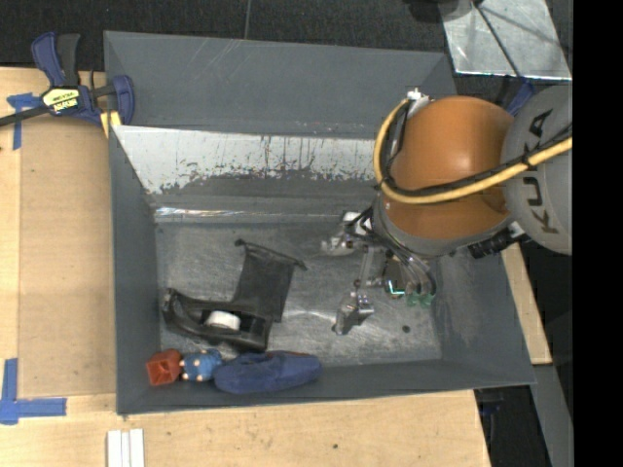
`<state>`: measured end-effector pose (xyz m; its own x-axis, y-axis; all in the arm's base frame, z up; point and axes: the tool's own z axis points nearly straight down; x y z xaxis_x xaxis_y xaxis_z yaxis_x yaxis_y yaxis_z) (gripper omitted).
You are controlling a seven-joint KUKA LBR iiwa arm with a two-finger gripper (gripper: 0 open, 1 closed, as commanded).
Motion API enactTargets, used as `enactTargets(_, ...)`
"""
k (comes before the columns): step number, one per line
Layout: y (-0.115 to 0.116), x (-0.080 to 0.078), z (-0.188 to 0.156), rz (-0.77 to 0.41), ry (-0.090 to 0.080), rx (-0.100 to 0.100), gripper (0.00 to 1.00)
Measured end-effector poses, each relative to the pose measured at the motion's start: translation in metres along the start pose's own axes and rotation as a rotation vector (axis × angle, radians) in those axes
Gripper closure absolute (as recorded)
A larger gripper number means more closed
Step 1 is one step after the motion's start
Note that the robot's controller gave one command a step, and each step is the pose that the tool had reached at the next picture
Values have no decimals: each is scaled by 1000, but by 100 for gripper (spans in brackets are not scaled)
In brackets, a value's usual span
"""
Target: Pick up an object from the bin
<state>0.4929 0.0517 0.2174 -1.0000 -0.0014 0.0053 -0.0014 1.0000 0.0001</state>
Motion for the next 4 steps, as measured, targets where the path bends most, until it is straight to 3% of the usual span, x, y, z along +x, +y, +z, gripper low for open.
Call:
enactTargets(1, 64, -20, 90, 438, 1, 14, 0)
enactTargets(2, 111, -33, 84, -87, 4, 22, 0)
enactTargets(3, 141, -12, 81, 84, 4, 6, 0)
enactTargets(4, 143, -12, 94, 125, -12, -1, 0)
